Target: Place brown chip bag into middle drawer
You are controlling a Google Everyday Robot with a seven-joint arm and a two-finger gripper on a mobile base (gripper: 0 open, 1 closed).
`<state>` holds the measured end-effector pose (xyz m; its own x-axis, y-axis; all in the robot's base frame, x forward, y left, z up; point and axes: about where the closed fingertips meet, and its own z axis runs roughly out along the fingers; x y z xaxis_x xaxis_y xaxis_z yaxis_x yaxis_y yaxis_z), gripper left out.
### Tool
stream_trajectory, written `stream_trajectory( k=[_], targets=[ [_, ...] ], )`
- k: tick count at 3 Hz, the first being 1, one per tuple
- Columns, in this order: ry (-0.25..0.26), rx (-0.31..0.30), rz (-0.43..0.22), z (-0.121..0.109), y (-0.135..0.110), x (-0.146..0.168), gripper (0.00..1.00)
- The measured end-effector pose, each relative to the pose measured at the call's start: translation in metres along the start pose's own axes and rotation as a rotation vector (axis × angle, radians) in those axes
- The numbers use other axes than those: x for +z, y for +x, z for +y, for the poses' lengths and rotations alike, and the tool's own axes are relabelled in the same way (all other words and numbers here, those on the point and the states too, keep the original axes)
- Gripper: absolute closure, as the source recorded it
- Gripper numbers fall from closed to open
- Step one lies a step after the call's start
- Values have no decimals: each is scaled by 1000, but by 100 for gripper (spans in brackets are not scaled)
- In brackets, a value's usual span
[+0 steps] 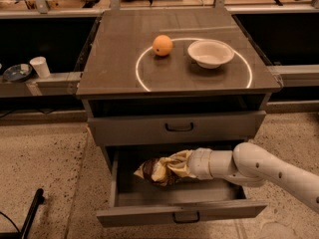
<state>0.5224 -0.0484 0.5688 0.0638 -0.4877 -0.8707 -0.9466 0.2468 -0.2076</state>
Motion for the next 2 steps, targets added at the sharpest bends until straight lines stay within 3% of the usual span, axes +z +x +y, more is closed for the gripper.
stream_trajectory(
  k=[1, 2],
  targets=[
    [13, -3, 5, -5, 3, 0, 87],
    [13, -3, 5, -5, 3, 0, 64]
  ],
)
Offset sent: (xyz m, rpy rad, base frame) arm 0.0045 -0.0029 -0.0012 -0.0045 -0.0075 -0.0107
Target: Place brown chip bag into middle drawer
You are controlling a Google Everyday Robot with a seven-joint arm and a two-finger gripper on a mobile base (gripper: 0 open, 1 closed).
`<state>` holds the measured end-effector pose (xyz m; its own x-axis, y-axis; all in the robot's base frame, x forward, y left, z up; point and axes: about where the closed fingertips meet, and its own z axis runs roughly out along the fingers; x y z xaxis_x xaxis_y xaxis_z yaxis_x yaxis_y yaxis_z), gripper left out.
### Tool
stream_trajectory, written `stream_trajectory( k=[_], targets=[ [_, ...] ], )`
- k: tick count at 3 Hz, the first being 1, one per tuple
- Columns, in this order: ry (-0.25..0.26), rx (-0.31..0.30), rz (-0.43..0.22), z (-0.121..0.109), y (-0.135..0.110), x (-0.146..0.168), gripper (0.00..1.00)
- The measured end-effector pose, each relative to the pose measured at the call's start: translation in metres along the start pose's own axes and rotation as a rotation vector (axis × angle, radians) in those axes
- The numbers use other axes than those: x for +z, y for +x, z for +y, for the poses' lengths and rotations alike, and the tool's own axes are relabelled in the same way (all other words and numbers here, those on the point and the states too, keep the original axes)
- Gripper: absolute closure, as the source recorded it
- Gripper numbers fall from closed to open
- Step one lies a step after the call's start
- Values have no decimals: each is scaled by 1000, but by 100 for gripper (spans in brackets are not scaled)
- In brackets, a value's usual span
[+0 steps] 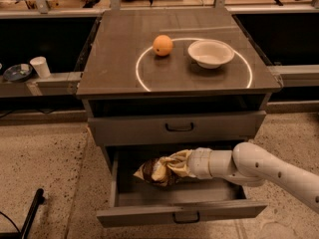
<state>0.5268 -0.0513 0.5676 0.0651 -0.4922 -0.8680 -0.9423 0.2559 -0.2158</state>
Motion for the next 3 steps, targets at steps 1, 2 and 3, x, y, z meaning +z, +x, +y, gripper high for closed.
stream_trajectory(
  k=[1, 2, 3],
  targets=[
    [0, 0, 0, 0, 0, 0, 41],
    [0, 0, 0, 0, 0, 0, 15],
    [0, 0, 0, 0, 0, 0, 0]
  ],
)
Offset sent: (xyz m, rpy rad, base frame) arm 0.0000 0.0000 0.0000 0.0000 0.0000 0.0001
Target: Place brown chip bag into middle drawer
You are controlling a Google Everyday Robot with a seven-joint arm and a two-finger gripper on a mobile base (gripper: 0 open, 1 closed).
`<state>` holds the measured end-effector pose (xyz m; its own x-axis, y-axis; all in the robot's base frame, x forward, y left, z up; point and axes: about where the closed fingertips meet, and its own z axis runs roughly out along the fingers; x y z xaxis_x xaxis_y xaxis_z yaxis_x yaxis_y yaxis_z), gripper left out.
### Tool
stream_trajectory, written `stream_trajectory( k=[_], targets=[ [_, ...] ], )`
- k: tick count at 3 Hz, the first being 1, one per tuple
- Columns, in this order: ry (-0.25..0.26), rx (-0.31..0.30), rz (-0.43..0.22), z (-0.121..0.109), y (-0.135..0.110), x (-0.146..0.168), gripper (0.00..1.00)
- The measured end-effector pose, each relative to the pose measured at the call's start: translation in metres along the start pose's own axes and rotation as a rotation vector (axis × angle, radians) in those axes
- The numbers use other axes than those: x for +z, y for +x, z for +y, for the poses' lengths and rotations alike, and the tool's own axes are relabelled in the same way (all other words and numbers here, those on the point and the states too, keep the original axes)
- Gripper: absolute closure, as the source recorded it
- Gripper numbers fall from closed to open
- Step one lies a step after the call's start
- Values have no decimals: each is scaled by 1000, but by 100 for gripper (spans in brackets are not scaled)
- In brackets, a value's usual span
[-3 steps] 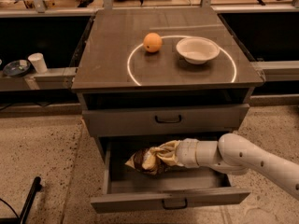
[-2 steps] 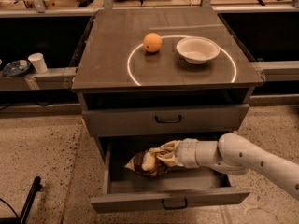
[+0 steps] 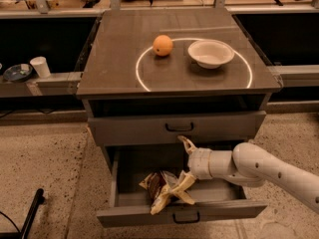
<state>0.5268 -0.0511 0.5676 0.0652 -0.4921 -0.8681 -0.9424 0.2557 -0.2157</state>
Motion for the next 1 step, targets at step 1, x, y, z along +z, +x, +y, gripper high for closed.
stream_trajectory(
  k=[1],
  targets=[
    [0, 0, 0, 0, 0, 0, 0]
  ],
)
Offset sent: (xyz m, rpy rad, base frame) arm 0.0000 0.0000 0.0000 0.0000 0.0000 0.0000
